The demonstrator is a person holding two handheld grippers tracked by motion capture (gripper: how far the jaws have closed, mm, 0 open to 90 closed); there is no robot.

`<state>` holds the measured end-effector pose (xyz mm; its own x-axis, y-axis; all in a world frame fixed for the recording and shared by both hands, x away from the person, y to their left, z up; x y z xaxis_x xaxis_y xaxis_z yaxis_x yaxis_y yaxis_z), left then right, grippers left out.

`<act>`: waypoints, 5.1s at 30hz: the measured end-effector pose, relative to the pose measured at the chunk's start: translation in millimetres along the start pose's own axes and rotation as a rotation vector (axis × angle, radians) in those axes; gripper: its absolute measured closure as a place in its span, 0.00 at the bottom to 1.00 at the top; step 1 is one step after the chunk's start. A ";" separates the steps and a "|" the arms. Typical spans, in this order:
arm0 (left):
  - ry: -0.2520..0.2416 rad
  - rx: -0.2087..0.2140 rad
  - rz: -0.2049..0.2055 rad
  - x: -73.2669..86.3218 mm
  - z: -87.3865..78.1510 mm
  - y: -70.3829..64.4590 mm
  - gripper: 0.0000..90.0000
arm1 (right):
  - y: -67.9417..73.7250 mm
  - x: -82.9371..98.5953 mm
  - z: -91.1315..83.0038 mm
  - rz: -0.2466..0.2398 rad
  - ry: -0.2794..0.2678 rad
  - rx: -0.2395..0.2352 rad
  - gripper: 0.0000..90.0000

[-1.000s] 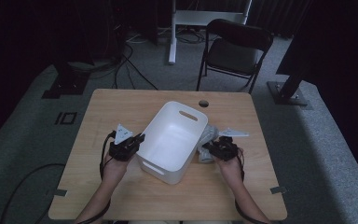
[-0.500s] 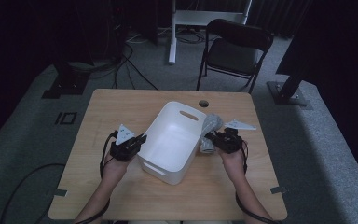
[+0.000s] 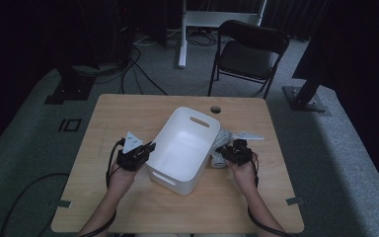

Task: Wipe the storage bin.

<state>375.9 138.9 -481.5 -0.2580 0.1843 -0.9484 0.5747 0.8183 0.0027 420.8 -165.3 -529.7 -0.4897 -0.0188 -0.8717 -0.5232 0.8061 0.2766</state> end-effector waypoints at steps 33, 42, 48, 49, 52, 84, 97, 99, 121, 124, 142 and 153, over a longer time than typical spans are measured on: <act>0.009 0.016 0.016 -0.6 1.1 -0.6 0.95 | -21.6 -27.8 -4.5 0.056 -0.051 -0.017 0.86; 0.001 0.026 0.011 -0.3 1.2 -0.5 0.95 | -28.8 -3.4 9.8 0.069 0.015 0.007 0.86; 0.002 0.023 0.013 -0.4 1.1 -0.7 0.95 | -29.0 -0.9 13.0 0.062 0.032 0.022 0.86; 0.004 0.021 0.017 -0.4 1.1 -0.7 0.95 | -29.2 -0.1 13.7 0.060 0.034 0.024 0.86; 0.002 0.018 0.016 -0.4 1.0 -0.8 0.95 | -30.2 5.1 17.1 0.061 0.050 0.035 0.86; 0.024 0.136 -0.083 -1.4 -16.3 -9.9 0.66 | -39.8 -3.8 -33.0 0.073 -0.033 0.078 0.85; 0.024 0.171 -0.079 4.8 -32.3 -39.0 0.49 | -44.8 3.7 -52.5 0.083 -0.038 0.080 0.85; 0.031 0.180 -0.073 6.1 -36.7 -45.0 0.49 | -44.9 5.5 -53.3 0.083 -0.036 0.081 0.85; -0.072 0.293 -0.037 -7.2 -52.4 -47.0 0.43 | -37.8 6.3 -55.9 0.062 -0.031 0.064 0.85; -0.089 0.314 -0.044 -14.2 -42.7 -38.0 0.43 | -35.1 7.3 -58.0 0.051 -0.028 0.057 0.85; -0.113 0.328 -0.055 -49.3 15.8 7.7 0.47 | -32.7 21.0 -65.9 0.047 -0.011 0.034 0.85; -0.090 0.313 -0.011 -59.8 48.2 14.5 0.49 | -34.9 22.5 -66.1 0.055 -0.011 0.032 0.85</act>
<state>437.1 113.5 -440.1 -0.2044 0.1162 -0.9720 0.7867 0.6104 -0.0924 382.0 -233.0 -532.2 -0.5092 0.0325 -0.8600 -0.4733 0.8240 0.3114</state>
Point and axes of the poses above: each handheld gripper's, and its own axes: z roughly forward along the jaws, x roughly out of its underside, y roughly to its left, the point moved 6 cm from there along z, roughly forward along the jaws, and after that the axes turned 9 degrees about -y, right-handed, at the moved point
